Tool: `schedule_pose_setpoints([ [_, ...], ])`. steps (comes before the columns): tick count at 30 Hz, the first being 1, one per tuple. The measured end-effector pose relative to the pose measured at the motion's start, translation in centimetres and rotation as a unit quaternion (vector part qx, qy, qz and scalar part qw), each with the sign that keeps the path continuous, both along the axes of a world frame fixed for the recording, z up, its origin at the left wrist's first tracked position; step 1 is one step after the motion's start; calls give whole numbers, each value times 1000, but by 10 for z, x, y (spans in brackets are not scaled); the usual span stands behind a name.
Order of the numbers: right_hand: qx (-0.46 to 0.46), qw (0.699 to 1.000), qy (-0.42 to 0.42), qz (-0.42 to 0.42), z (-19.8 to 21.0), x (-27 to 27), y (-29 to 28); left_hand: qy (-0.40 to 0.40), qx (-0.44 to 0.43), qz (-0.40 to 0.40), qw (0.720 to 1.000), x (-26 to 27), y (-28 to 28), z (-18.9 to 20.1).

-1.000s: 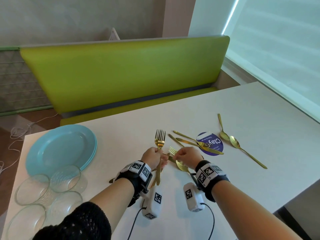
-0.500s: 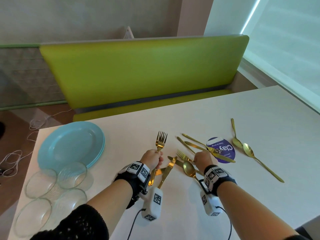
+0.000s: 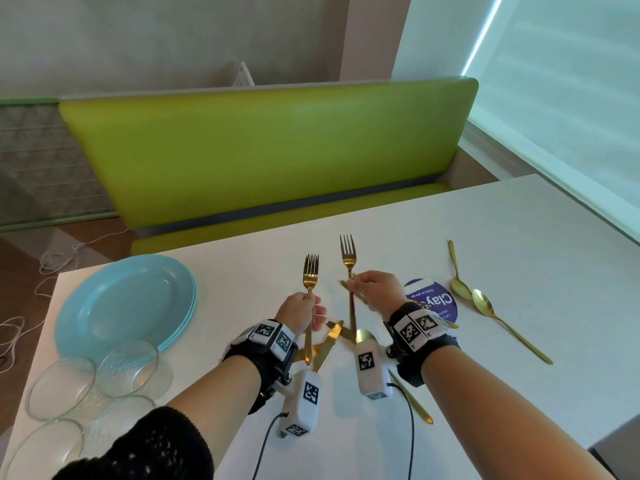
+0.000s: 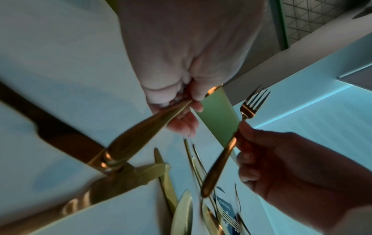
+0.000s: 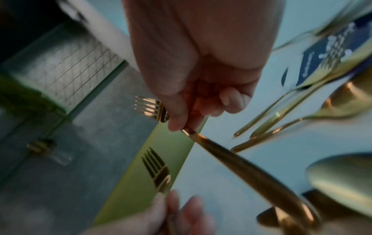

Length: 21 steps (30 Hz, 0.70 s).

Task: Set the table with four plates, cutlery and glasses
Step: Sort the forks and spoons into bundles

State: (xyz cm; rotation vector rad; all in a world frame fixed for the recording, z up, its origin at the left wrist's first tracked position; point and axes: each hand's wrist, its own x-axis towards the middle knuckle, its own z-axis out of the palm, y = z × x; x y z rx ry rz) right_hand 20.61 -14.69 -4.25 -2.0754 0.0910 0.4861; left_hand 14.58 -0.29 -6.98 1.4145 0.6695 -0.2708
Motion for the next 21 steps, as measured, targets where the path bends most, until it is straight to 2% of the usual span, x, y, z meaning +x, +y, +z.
schedule_pose_setpoints([
  [3,99,988,120,2,2,-6,5,2,-42,-10,999,2,-8,5],
  [6,102,983,149,21,-7,-12,6,0,-77,-24,997,4,-15,5],
  [9,92,985,147,26,-16,-15,7,10,-104,-19,994,5,-20,4],
  [15,15,993,111,35,-23,-12,10,20,-118,-22,993,9,-26,3],
  [21,-33,993,78,78,-16,7,4,14,-42,-50,998,16,-23,-3],
])
